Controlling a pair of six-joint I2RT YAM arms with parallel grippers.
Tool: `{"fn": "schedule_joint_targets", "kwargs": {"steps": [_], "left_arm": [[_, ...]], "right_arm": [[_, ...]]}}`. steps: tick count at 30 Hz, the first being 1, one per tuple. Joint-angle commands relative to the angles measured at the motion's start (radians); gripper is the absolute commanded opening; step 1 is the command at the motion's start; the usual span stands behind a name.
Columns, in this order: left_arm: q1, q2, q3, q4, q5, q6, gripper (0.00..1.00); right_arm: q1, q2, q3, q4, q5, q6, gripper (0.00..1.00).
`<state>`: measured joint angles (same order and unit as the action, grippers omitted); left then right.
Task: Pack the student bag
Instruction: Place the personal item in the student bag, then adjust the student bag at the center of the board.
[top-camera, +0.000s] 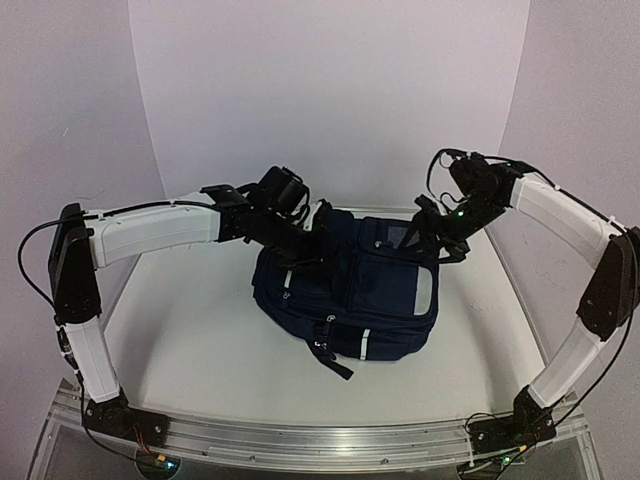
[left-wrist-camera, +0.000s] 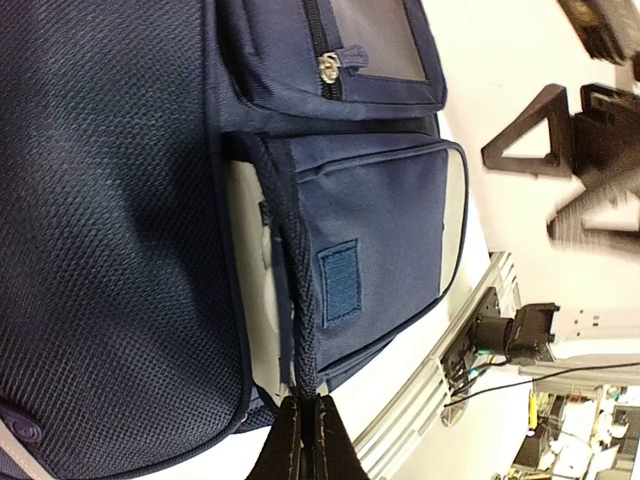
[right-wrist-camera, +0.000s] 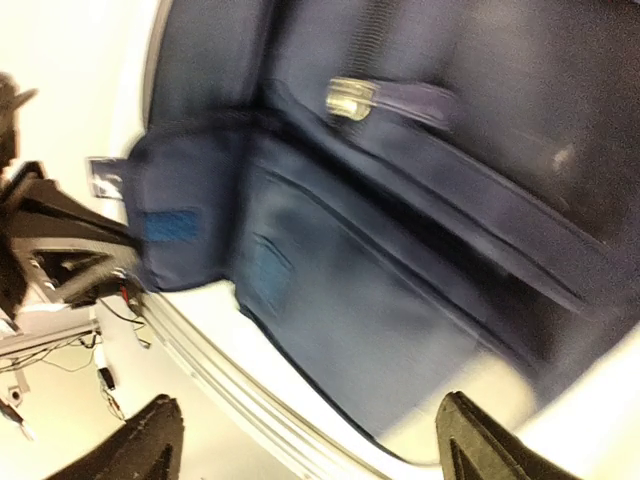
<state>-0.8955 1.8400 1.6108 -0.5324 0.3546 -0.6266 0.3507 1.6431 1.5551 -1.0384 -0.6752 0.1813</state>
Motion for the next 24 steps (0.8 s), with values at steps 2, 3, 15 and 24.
{"fn": "schedule_joint_targets", "kwargs": {"steps": [2, 3, 15, 24], "left_arm": [[-0.008, 0.028, 0.075, 0.002, 0.072, 0.063, 0.00], [-0.011, 0.034, 0.082, -0.002, 0.077, 0.069, 0.00], [-0.023, 0.091, 0.130, -0.015, 0.139, 0.105, 0.00], [-0.038, 0.166, 0.212, -0.076, 0.230, 0.157, 0.00]], "right_arm": [[-0.146, -0.016, -0.050, -0.260, 0.054, -0.262, 0.91], [-0.148, -0.014, -0.067, -0.275, 0.052, -0.295, 0.91], [-0.146, 0.038, -0.168, -0.243, -0.243, -0.329, 0.69], [-0.135, 0.098, -0.197, -0.199, -0.287, -0.296, 0.59]]}}
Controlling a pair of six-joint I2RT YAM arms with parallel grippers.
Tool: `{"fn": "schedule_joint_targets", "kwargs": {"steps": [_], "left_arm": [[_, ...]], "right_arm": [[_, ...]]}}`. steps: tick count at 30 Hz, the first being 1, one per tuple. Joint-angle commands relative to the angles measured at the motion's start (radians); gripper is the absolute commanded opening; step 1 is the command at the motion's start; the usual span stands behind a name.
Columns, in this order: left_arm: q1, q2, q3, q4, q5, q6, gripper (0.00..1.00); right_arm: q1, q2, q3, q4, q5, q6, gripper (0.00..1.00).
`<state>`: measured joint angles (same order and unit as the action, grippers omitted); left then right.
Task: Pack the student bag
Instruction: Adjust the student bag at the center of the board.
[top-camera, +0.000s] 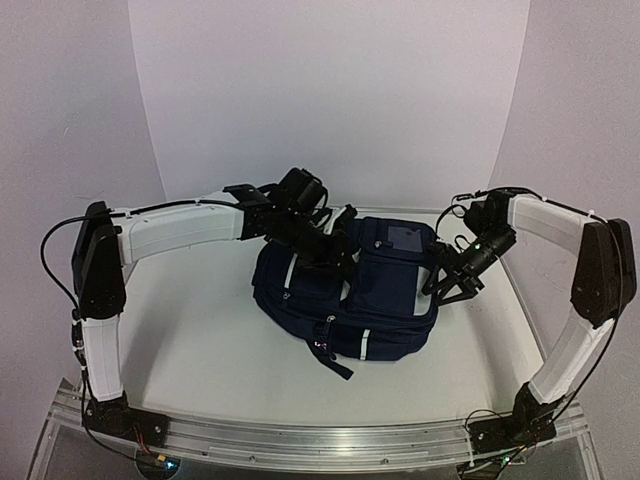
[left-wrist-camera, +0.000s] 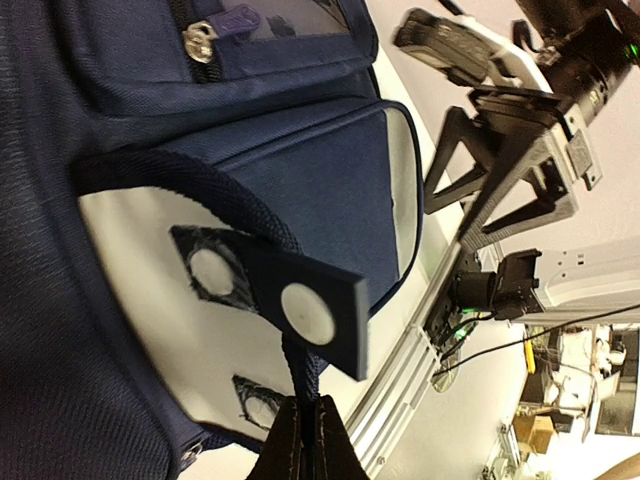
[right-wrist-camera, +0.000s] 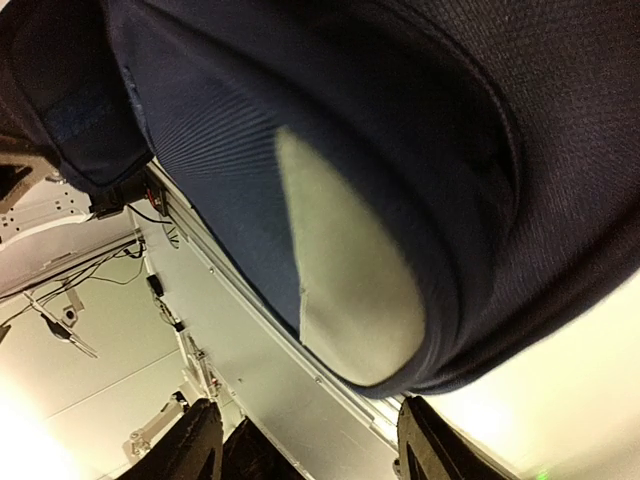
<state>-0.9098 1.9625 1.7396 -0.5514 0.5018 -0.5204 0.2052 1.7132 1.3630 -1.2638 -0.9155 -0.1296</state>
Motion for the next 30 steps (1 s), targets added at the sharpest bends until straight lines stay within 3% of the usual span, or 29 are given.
{"fn": "schedule_joint_targets", "kwargs": {"steps": [1, 10, 20, 21, 25, 30], "left_arm": [[-0.028, 0.053, 0.097, -0.063, 0.088, 0.058, 0.00], [-0.037, 0.126, 0.164, -0.029, 0.144, 0.040, 0.00], [-0.040, 0.269, 0.280, -0.072, 0.138, 0.033, 0.00], [-0.039, 0.284, 0.291, -0.093, 0.128, 0.030, 0.03], [-0.036, 0.319, 0.362, -0.191, 0.066, 0.024, 0.41], [-0.037, 0.278, 0.391, -0.264, 0.016, 0.048, 0.59]], "right_arm": [[0.013, 0.033, -0.005, 0.037, -0.047, 0.025, 0.57], [0.073, 0.052, -0.022, 0.150, -0.050, 0.107, 0.36], [0.094, 0.067, -0.007, 0.188, -0.038, 0.122, 0.32], [0.095, 0.065, -0.007, 0.188, -0.035, 0.122, 0.33], [0.094, 0.051, 0.001, 0.187, -0.018, 0.122, 0.38], [0.093, -0.006, 0.016, 0.181, 0.040, 0.122, 0.55]]}}
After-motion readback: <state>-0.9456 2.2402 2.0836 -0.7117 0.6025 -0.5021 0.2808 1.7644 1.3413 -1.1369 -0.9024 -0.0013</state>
